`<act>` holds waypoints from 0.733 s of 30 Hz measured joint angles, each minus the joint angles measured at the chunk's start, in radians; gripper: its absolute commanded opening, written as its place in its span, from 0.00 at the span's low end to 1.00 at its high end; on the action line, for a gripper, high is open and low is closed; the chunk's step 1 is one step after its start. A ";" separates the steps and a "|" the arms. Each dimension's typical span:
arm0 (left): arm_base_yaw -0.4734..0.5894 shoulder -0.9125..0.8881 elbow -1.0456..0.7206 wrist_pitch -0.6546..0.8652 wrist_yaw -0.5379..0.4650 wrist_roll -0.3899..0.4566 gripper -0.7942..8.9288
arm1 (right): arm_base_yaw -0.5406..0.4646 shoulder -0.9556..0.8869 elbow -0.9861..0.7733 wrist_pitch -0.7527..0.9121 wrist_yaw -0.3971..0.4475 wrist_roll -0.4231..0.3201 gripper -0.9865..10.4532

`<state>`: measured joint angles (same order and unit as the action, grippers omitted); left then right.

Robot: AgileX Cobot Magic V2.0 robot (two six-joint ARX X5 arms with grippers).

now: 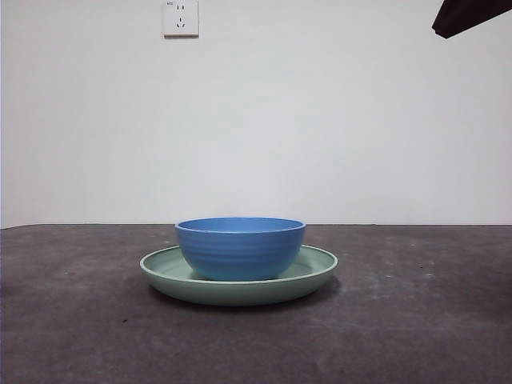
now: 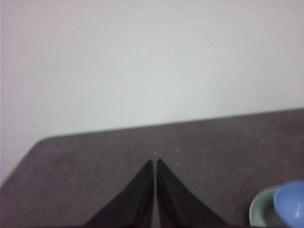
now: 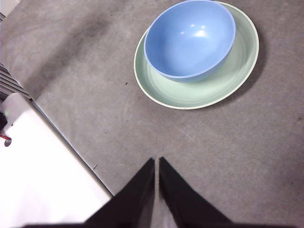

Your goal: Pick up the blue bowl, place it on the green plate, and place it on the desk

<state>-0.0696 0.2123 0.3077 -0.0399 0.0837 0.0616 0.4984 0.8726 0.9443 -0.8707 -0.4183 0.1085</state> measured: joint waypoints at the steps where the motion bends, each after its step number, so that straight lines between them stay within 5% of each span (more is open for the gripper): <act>1: 0.002 -0.023 -0.032 0.000 0.000 0.000 0.09 | 0.000 0.000 0.000 0.000 0.000 0.000 0.09; 11: 0.004 -0.163 -0.238 -0.010 -0.004 0.000 0.09 | 0.000 0.000 0.000 0.000 0.000 0.000 0.09; 22: 0.004 -0.208 -0.275 -0.095 -0.005 -0.018 0.09 | 0.000 0.000 0.000 0.000 0.000 0.000 0.09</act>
<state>-0.0658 0.0048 0.0326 -0.1345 0.0788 0.0441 0.4984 0.8726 0.9443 -0.8707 -0.4183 0.1085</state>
